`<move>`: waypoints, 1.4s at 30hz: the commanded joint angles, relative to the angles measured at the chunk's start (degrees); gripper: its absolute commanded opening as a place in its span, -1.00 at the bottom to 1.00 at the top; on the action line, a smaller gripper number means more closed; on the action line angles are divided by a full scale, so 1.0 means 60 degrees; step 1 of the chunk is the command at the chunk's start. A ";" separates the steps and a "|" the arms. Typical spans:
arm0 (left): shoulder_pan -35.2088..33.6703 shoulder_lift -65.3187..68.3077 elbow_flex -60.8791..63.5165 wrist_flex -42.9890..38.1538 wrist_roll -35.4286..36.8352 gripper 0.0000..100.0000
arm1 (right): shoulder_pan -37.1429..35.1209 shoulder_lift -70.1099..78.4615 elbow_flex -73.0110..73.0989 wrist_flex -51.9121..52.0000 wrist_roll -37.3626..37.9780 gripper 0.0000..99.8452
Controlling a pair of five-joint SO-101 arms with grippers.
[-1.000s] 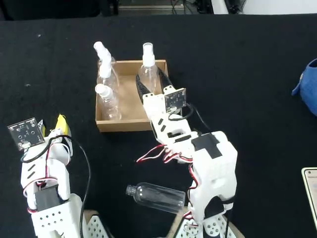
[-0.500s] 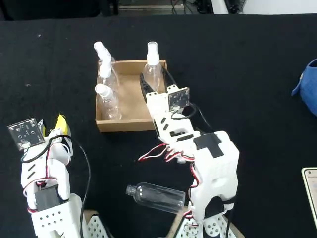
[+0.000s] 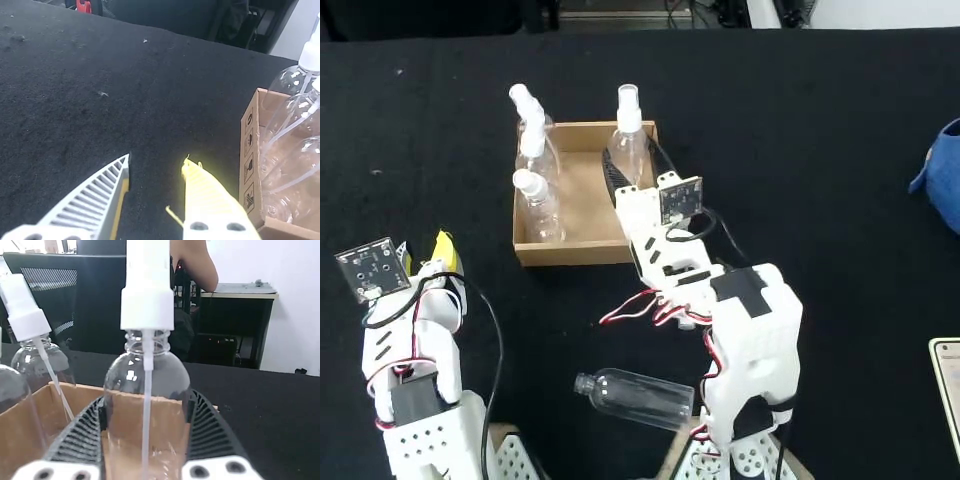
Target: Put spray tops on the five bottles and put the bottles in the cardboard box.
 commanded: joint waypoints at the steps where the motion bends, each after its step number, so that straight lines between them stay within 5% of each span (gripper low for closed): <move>1: -0.0110 -0.0015 -0.0154 -0.0234 0.0044 -0.94 | 0.0220 -0.0051 -0.0212 -0.0205 0.0059 -0.97; 42: -0.0110 -0.0015 -0.0154 -0.0234 0.0029 -0.94 | 0.0366 -0.0081 -0.0491 0.0601 0.0073 -0.98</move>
